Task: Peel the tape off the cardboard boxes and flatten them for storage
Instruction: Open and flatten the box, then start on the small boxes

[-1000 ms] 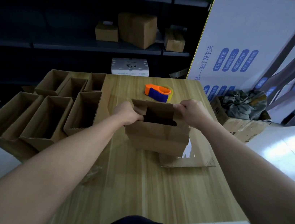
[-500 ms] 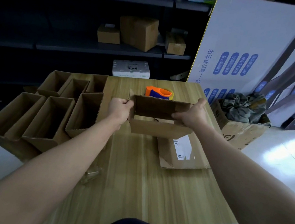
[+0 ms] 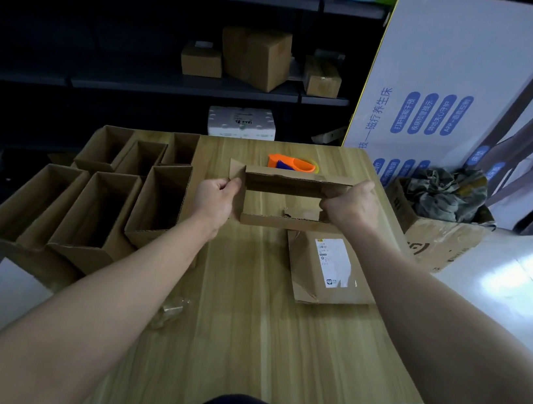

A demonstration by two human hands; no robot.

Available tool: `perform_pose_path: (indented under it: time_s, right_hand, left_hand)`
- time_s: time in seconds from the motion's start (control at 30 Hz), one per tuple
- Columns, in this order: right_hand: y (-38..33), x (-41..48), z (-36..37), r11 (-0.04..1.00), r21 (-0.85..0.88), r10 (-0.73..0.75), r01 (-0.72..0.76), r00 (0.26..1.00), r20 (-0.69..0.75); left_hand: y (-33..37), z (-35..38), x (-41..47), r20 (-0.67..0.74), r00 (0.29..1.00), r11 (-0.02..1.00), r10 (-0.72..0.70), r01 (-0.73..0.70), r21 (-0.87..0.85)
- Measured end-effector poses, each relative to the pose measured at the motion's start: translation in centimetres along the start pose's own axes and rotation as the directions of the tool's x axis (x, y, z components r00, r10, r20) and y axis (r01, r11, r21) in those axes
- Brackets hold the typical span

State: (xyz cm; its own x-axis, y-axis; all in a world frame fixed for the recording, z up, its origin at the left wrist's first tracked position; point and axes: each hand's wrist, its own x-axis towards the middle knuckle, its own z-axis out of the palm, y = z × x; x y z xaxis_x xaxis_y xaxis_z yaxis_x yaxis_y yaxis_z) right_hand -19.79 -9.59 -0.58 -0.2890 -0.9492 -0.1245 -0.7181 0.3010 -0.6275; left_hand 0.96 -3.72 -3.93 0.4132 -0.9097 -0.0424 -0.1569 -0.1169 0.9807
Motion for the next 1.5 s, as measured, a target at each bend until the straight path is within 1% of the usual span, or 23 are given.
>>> perform_pose_path:
  time_s: [0.1, 0.17, 0.23, 0.27, 0.37, 0.47, 0.53, 0.6, 0.63, 0.7, 0.83, 0.9, 0.97, 1.03, 1.07, 1.17, 1.23, 1.27, 1.3, 1.33, 1.4, 1.43, 1.5]
  right_hand:
    - [-0.5, 0.3, -0.1, 0.998, 0.023, -0.068, 0.066, 0.992, 0.104]
    - [-0.6, 0.4, -0.3, 0.991, 0.108, -0.103, 0.082, 0.973, 0.205]
    - [-0.6, 0.6, -0.5, 0.979, 0.184, -0.135, 0.082, 0.946, 0.295]
    - [-0.6, 0.6, -0.6, 0.977, 0.188, -0.156, 0.099, 0.934, 0.322]
    - [-0.5, 0.3, -0.8, 0.978, 0.118, -0.2, 0.169, 0.919, 0.34]
    - [0.0, 0.3, -1.1, 0.974, 0.104, -0.225, 0.2, 0.902, 0.369]
    - [0.4, 0.5, -1.2, 0.973, 0.099, -0.232, 0.21, 0.905, 0.357]
    - [1.0, 0.8, -1.3, 0.974, 0.09, -0.227, 0.209, 0.909, 0.35]
    - [1.4, 0.8, -1.3, 0.975, 0.089, -0.22, 0.202, 0.911, 0.348]
    - [2.2, 1.1, -1.1, 0.975, 0.126, -0.214, 0.181, 0.914, 0.345]
    - [3.2, 1.2, -1.1, 0.961, 0.239, -0.211, 0.137, 0.924, 0.318]
    - [3.5, 1.2, -1.1, 0.956, 0.258, -0.22, 0.139, 0.923, 0.315]
    - [3.7, 1.1, -1.2, 0.958, 0.222, -0.247, 0.183, 0.918, 0.311]
    - [3.7, 1.3, -1.5, 0.955, 0.229, -0.255, 0.188, 0.915, 0.313]
    - [3.6, 1.4, -1.7, 0.952, 0.265, -0.24, 0.153, 0.91, 0.337]
    - [3.7, 1.8, -2.2, 0.9, 0.426, -0.16, -0.088, 0.845, 0.511]
    - [3.9, 2.3, -2.4, 0.782, 0.548, -0.122, -0.296, 0.79, 0.601]
    - [4.0, 2.3, -2.4, 0.71, 0.596, -0.114, -0.376, 0.773, 0.624]
    - [4.0, 2.5, -2.4, 0.671, 0.611, -0.09, -0.421, 0.771, 0.63]
    - [3.9, 2.6, -2.5, 0.674, 0.601, -0.07, -0.429, 0.773, 0.631]
    - [3.9, 3.1, -2.3, 0.789, 0.48, 0.017, -0.384, 0.795, 0.607]
    - [3.9, 3.3, -2.3, 0.825, 0.431, 0.058, -0.364, 0.814, 0.577]
    - [4.2, 3.7, -2.3, 0.83, 0.416, 0.105, -0.371, 0.837, 0.537]
  left_hand:
    - [-0.1, -0.2, 0.5, -0.062, 0.996, 0.998, -0.06, 0.062, 0.023]
    - [-0.1, -0.7, 0.8, -0.115, 0.986, 0.992, -0.12, 0.124, 0.022]
    - [-0.2, -1.2, 1.3, -0.12, 0.968, 0.975, -0.219, 0.213, -0.06]
    - [-0.2, -1.4, 1.5, -0.101, 0.958, 0.961, -0.27, 0.261, -0.095]
    - [-0.4, -1.7, 1.7, -0.011, 0.931, 0.919, -0.364, 0.357, -0.165]
    - [-0.4, -2.1, 1.7, 0.113, 0.913, 0.841, -0.392, 0.406, -0.357]
    - [-0.6, -2.2, 1.8, 0.253, 0.905, 0.769, -0.341, 0.424, -0.479]
    - [-0.4, -2.2, 2.0, 0.377, 0.886, 0.723, -0.269, 0.444, -0.529]
    - [-0.3, -2.2, 2.1, 0.406, 0.874, 0.71, -0.267, 0.463, -0.53]
    - [-0.4, -2.1, 2.4, 0.406, 0.851, 0.679, -0.332, 0.514, -0.524]
    - [-0.5, -1.6, 2.6, 0.299, 0.827, 0.63, -0.477, 0.558, -0.54]
    - [-0.5, -1.5, 2.7, 0.349, 0.797, 0.624, -0.493, 0.603, -0.498]
    - [-0.2, -1.6, 2.8, 0.409, 0.765, 0.652, -0.498, 0.641, -0.405]
    - [0.3, -1.6, 2.8, 0.406, 0.741, 0.671, -0.535, 0.664, -0.328]
    - [0.5, -1.6, 2.6, 0.392, 0.732, 0.676, -0.557, 0.674, -0.298]
    - [0.9, -1.2, 2.2, 0.316, 0.765, 0.742, -0.562, 0.634, -0.216]
    - [1.3, -0.6, 1.6, 0.298, 0.804, 0.791, -0.515, 0.58, -0.196]
    - [1.2, -0.4, 1.5, 0.287, 0.828, 0.823, -0.481, 0.54, -0.178]
    - [0.9, -0.1, 1.7, 0.271, 0.859, 0.865, -0.435, 0.482, -0.14]
    - [0.5, 0.2, 1.9, 0.246, 0.889, 0.906, -0.386, 0.415, -0.079]
    - [-0.1, 0.6, 2.4, 0.2, 0.924, 0.944, -0.327, 0.311, 0.107]
    - [-0.2, 0.8, 2.5, 0.179, 0.927, 0.936, -0.33, 0.296, 0.191]
    - [-0.6, 1.0, 2.6, 0.144, 0.93, 0.92, -0.338, 0.294, 0.259]
